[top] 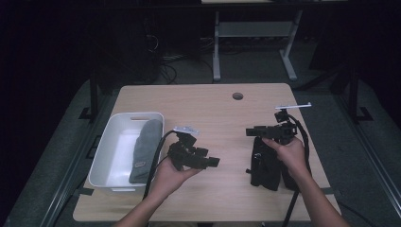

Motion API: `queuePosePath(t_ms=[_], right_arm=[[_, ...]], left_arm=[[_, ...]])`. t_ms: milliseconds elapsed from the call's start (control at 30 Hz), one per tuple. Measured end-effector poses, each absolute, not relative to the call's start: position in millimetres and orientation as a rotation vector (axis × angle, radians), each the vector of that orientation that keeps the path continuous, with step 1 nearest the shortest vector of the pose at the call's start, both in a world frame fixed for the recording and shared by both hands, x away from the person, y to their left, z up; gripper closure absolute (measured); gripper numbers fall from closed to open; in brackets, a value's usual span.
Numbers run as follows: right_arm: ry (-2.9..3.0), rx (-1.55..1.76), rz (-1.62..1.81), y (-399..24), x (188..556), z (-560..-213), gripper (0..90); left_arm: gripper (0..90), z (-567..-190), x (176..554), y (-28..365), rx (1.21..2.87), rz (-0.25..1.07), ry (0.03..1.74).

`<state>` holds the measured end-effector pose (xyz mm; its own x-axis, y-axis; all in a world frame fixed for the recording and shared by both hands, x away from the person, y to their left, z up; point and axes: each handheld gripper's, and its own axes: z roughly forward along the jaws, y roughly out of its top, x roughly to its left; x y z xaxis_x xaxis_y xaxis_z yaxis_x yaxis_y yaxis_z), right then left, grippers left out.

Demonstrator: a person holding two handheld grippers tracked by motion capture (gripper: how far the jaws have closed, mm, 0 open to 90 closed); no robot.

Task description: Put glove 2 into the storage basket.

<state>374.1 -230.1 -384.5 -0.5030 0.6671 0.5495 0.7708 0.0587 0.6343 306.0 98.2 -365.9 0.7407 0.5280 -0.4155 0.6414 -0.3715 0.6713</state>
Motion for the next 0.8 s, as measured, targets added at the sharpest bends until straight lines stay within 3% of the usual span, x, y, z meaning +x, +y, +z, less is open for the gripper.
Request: queuePosePath(t_ms=[800], right_arm=[[-2.221,-1.672,-1.354,-286.0,342.0,-415.7,42.1]], left_arm=[[32.8,-377.6,306.1,69.6,2.063,-0.21,0.841]])
